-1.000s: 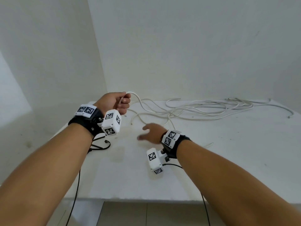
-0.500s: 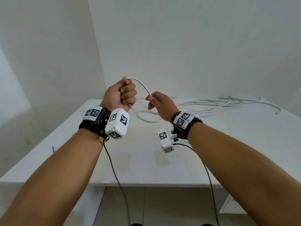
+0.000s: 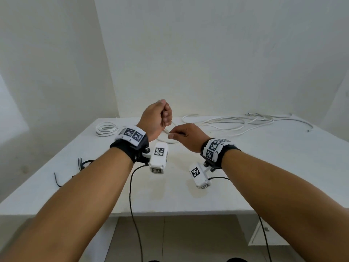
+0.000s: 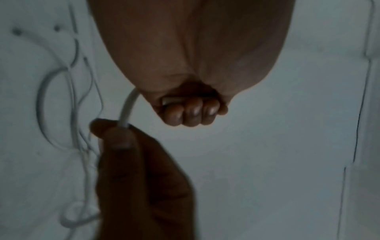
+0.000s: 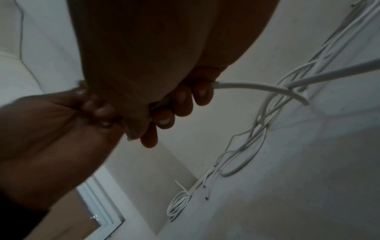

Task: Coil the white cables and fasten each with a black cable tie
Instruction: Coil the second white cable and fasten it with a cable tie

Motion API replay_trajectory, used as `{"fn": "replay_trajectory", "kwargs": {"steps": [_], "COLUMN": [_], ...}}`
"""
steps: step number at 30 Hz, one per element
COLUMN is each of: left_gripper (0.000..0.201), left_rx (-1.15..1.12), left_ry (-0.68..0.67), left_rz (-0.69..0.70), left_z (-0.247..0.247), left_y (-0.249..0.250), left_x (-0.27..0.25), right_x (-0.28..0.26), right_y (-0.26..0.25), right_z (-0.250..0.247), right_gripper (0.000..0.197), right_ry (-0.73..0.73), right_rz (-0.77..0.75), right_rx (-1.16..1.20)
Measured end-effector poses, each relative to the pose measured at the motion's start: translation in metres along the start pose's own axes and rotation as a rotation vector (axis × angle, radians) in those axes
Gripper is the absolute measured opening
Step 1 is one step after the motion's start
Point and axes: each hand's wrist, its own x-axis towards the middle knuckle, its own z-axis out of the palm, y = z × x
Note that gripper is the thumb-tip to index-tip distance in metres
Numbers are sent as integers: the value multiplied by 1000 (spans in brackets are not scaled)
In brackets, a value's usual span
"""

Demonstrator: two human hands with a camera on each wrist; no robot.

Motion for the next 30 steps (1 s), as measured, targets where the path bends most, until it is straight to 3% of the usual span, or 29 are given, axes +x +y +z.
{"fn": "replay_trajectory", "kwargs": {"steps": [3,5,9,14,21,27,30], "left_gripper": [32,31,32,35,33,41,48], "left_rx": [244,500,1122,1356,1364,928,600], "left_ry": [151,181,19,-6,-80,-184,-202], "left_rz": [78,122,175,84,-103,-196,-231], "left_z": [-3,-6,-12,-37,-31,-25,-16], "left_y": [-15,-23,-32,-34,-36,-45,-49], "left_x": [4,5,1,6,2,-12,-21], "right_x": [-2,-5,-10,-16,-18,-12,-8], "right_y": [-6,-9,-7,-2,-15,-10,-9], "right_z": [-1,-2,-9,-26,-42,-59,-64], "right_gripper": [22,24,21,16,16,13,12], "right_ry": [-57,-110,-161,-165,-129,-24,42], "right_rz": [-33,-46,-11,61,-73,-101,-81], "right_rx": [-54,-129,-239,-263,-226,-137,-84]}}
